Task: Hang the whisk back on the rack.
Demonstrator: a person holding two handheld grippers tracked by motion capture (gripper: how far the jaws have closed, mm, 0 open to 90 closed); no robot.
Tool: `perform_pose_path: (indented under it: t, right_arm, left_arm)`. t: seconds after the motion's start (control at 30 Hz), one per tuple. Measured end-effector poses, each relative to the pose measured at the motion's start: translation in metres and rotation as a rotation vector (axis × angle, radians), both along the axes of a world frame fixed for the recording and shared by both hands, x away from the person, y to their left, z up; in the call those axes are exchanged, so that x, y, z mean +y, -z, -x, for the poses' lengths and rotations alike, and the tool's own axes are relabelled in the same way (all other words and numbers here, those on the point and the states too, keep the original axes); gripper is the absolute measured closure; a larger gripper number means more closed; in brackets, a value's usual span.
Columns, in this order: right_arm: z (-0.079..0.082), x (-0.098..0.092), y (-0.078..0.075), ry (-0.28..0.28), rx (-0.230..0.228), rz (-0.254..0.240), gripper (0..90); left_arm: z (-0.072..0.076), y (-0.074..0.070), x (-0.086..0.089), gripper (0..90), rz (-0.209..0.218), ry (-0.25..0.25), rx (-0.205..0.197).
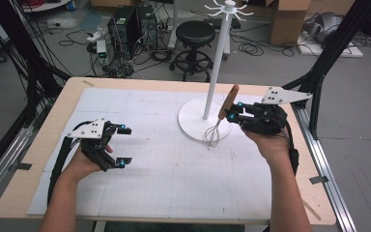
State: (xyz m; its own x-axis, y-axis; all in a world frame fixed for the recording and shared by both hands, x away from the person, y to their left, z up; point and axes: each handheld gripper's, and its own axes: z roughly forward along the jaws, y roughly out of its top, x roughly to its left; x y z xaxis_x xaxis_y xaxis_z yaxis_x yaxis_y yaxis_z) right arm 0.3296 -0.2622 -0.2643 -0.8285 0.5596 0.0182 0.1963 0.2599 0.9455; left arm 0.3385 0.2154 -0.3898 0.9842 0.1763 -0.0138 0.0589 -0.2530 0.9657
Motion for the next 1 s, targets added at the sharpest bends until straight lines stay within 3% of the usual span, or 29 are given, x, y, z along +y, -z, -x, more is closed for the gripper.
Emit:
perform_pose_path:
  t: [0.27,0.83,1.0]
  right_arm:
    - [-0.006,-0.014,-0.020,0.047,-0.015,-0.006,70.7]
    - [-0.019,-0.033,-0.036,0.117,-0.013,-0.003,70.6]
    - [-0.028,-0.034,-0.047,0.139,-0.014,-0.001,70.6]
  left_arm:
    - [0.002,0.000,0.002,1.7,-0.003,-0.007,-0.003]
    - [0.002,-0.001,0.002,1.6,-0.004,-0.015,-0.009]
    - [0.002,-0.001,0.002,1.6,-0.006,-0.015,-0.008]
